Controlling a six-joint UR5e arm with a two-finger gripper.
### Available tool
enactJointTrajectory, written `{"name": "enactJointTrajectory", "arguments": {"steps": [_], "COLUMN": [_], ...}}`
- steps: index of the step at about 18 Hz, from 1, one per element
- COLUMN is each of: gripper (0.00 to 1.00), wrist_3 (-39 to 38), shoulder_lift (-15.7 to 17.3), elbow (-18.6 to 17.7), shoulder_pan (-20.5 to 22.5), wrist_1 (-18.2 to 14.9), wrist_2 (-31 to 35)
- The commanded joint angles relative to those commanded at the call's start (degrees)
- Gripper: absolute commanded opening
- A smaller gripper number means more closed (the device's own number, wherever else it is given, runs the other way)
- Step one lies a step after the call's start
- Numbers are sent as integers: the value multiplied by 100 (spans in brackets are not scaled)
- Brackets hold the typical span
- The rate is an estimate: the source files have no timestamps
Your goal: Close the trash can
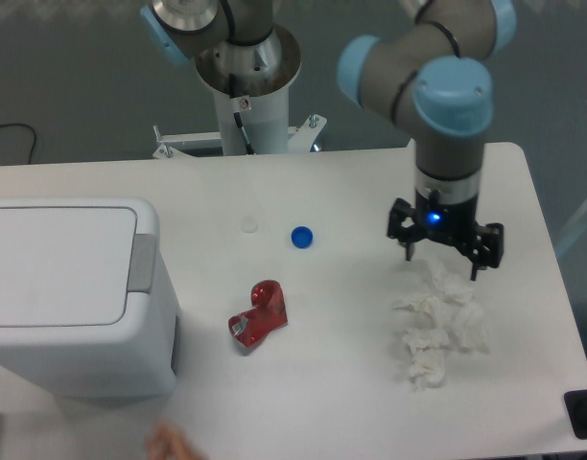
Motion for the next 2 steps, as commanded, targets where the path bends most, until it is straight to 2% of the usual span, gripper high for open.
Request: {"name": "enactJointTrajectory", "arguments": {"steps": [2], "gripper": [100], "wrist_3": [61], "shoulder_lift": [-150], "elbow": [36], "shoulder_pan": [9], "wrist_1": [9], "wrist_2": [123]}}
